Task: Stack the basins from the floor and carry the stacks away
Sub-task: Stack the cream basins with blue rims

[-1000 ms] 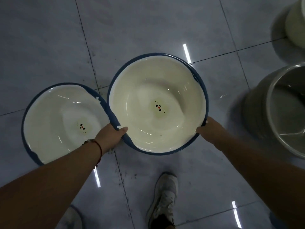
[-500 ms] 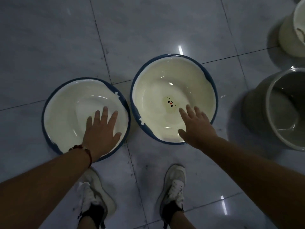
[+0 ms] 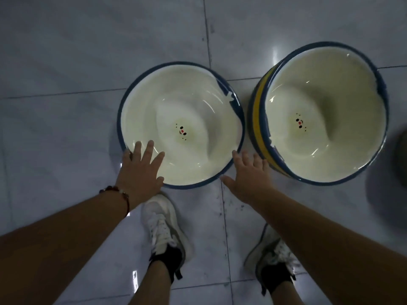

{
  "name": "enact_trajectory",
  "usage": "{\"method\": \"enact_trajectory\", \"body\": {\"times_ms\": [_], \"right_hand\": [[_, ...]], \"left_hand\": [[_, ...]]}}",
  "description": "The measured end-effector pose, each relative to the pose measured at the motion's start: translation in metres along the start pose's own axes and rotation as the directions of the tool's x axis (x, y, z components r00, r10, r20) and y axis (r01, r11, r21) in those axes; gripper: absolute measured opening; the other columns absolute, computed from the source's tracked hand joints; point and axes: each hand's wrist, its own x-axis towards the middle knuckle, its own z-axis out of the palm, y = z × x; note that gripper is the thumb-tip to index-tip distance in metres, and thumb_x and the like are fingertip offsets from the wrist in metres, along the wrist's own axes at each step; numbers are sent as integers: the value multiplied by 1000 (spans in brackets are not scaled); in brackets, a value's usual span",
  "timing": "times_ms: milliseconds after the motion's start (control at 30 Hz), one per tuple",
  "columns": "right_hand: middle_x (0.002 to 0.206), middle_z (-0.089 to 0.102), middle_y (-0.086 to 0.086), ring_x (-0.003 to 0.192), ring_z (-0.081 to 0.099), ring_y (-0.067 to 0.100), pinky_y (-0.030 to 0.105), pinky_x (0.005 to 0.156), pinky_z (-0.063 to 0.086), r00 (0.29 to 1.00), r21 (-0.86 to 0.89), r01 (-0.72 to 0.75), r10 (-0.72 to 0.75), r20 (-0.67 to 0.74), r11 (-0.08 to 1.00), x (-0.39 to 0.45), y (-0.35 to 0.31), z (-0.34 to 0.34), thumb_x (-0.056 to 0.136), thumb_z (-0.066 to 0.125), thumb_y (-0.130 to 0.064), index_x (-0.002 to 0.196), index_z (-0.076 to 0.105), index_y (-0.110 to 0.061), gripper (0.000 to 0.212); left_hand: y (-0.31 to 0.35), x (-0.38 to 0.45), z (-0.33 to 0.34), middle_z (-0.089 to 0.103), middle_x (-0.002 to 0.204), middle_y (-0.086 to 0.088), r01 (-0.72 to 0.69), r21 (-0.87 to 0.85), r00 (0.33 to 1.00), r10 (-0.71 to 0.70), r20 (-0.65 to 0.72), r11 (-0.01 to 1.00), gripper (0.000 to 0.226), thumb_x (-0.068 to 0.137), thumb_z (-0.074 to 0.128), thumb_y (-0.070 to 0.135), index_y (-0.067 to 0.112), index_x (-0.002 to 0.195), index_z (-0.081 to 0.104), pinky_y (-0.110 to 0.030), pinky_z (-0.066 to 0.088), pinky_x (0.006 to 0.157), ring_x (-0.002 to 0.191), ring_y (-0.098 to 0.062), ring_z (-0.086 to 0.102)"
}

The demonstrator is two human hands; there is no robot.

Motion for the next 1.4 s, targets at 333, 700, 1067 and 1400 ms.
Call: {"method": "enact_trajectory", "body": {"times_ms": [333,700,1067,1400], "right_hand": [[150,39,11,129,45,25,31,103,35,871,892,-284,483,87,351,46,-41,41,92,64,-38,156,9,-11,89],[99,58,2,85,56,15,27,65,50,842,896,-408,306,444,-178,52,-59,7,94,63,-23,121,51,-14,31],[83,63,3,72,59,14,25,55,45,858,899,-381,278,432,-217,-23,-14,-83,88,69,-16,95,58,-13,13],[82,66,6,71,62,15,28,65,54,940,956,-293,175,292,-15,-100,71,-143,91,66,-24,106,61,-7,24]], "left_hand": [[-54,-19,62,-13,164,-15,9,-116,994,4,111,993,69,99,38,55,33,158,11,-56,20,118,149,-45,5],[-30,-30,61,-4,165,-14,293,-653,950,-292,112,699,68,99,45,50,26,157,17,-52,23,119,151,-33,8],[-21,-38,-75,67,124,-11,297,-530,796,-101,597,-795,55,86,68,54,23,131,60,-56,49,98,116,-35,61],[38,-64,-170,70,113,-7,131,-835,800,-442,407,-534,36,88,61,-2,13,120,64,-29,58,58,98,-22,67]]}}
